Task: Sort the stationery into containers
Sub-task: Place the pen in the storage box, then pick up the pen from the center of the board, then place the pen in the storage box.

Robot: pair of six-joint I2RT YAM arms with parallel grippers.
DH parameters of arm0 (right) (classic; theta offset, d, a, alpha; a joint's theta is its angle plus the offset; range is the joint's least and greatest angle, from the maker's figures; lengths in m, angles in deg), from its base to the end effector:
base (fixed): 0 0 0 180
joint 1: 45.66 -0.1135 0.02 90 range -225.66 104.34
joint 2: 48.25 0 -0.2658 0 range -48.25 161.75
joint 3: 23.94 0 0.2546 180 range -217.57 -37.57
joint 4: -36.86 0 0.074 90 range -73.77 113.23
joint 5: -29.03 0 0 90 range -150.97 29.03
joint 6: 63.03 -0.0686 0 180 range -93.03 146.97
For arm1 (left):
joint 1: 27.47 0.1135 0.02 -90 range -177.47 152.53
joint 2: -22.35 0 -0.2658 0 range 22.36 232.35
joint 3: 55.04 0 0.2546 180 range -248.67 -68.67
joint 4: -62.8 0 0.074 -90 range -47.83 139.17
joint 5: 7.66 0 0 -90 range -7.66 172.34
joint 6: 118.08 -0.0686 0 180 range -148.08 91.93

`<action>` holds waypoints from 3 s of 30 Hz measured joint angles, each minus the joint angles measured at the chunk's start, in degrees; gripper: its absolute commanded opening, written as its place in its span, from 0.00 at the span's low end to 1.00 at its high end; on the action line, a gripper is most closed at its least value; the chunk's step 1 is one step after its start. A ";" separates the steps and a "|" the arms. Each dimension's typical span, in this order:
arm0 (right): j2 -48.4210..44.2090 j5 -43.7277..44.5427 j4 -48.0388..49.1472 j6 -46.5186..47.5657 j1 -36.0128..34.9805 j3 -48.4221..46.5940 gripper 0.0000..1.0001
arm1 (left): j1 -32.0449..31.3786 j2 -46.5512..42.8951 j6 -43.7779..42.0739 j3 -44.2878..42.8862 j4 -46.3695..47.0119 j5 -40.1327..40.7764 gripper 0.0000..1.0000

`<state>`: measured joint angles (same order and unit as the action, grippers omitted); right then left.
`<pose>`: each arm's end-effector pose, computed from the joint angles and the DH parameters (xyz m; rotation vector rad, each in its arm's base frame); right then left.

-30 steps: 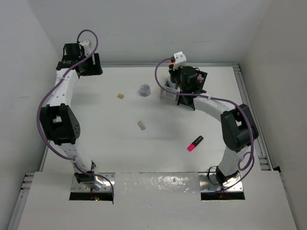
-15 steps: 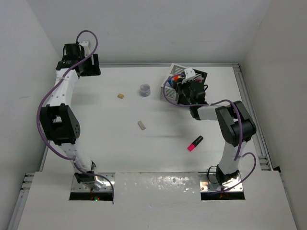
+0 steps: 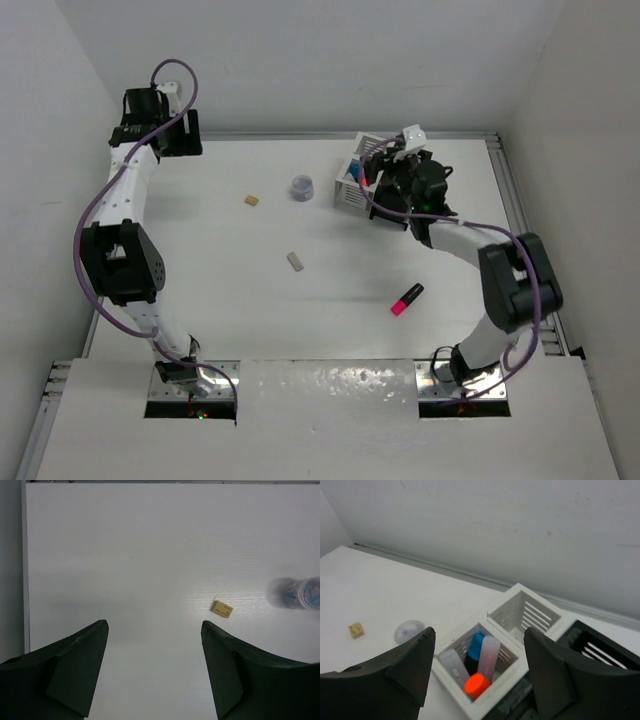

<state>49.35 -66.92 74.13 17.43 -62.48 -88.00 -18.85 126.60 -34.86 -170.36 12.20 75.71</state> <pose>0.3897 0.1252 0.2455 -0.1807 1.5117 0.4469 0.4411 0.0589 0.3295 0.0253 2.2551 0.0130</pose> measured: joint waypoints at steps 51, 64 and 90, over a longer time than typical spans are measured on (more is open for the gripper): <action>-30.42 25.35 -76.41 -38.25 -11.61 15.21 0.00 | 13.62 -9.14 12.61 8.07 -0.63 -18.01 0.70; -2.80 17.92 -35.65 4.59 -7.98 -25.07 0.00 | 13.53 -7.26 8.85 6.21 -2.49 -20.48 0.69; 12.94 7.30 0.20 8.11 -4.31 -11.56 0.00 | 14.75 -1.22 4.24 -1.18 -4.44 -24.50 0.65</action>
<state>62.29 -59.62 74.33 25.54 -66.78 -99.57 -4.10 125.38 -30.62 -171.54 7.76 51.21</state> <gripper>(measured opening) 0.243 0.650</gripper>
